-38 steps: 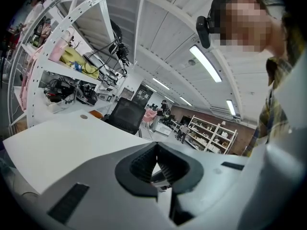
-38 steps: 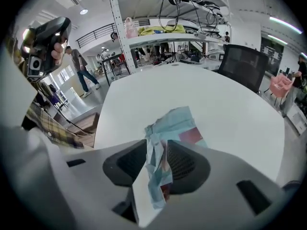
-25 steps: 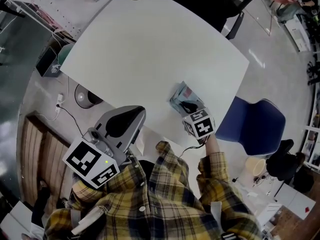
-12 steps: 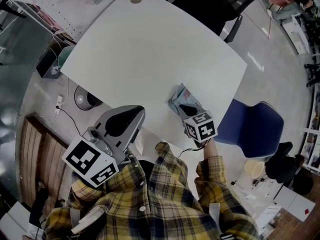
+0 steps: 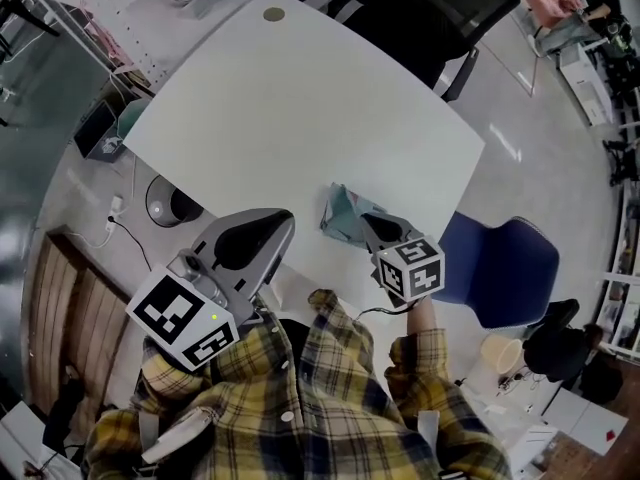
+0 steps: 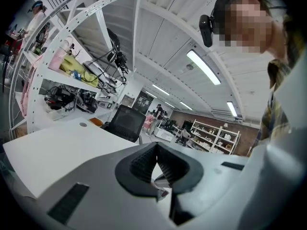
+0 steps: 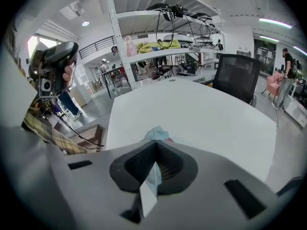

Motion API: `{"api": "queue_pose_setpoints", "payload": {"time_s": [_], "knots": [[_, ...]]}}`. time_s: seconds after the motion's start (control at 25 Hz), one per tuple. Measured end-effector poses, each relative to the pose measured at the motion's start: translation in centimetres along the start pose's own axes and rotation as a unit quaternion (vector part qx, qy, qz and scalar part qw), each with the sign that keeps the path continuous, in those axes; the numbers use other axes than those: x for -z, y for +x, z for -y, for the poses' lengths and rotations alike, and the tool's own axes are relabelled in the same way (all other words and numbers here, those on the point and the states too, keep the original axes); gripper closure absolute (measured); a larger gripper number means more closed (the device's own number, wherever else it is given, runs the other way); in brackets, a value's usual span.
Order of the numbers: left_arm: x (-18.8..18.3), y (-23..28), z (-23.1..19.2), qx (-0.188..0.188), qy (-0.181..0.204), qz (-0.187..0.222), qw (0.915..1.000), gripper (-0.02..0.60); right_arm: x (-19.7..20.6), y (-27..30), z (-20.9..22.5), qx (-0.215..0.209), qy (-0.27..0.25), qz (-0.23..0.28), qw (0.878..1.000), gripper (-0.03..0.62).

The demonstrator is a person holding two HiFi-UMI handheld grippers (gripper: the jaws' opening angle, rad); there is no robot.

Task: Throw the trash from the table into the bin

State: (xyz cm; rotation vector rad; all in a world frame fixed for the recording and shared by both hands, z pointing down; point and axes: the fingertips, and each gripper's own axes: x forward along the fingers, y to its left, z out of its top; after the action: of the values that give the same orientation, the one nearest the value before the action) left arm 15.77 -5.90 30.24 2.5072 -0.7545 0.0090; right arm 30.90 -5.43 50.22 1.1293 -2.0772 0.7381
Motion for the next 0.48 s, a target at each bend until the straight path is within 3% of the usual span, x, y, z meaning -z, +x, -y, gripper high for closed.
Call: {"api": "queue_pose_setpoints", "payload": {"time_s": [0.28,0.48], "knots": [[0.3,-0.6,0.8,-0.016,0.001,0.02,0.9997,0.574,-2.9,-2.4,-1.5,-0.008,-0.029,0.042,0.999,0.595],[0.3,-2.3,0.0,-0.054,-0.011,0.043,0.9975,0.574,-5.9,-2.8,-3.3,-0.029,-0.06,0.065,0.996,0.595]]}}
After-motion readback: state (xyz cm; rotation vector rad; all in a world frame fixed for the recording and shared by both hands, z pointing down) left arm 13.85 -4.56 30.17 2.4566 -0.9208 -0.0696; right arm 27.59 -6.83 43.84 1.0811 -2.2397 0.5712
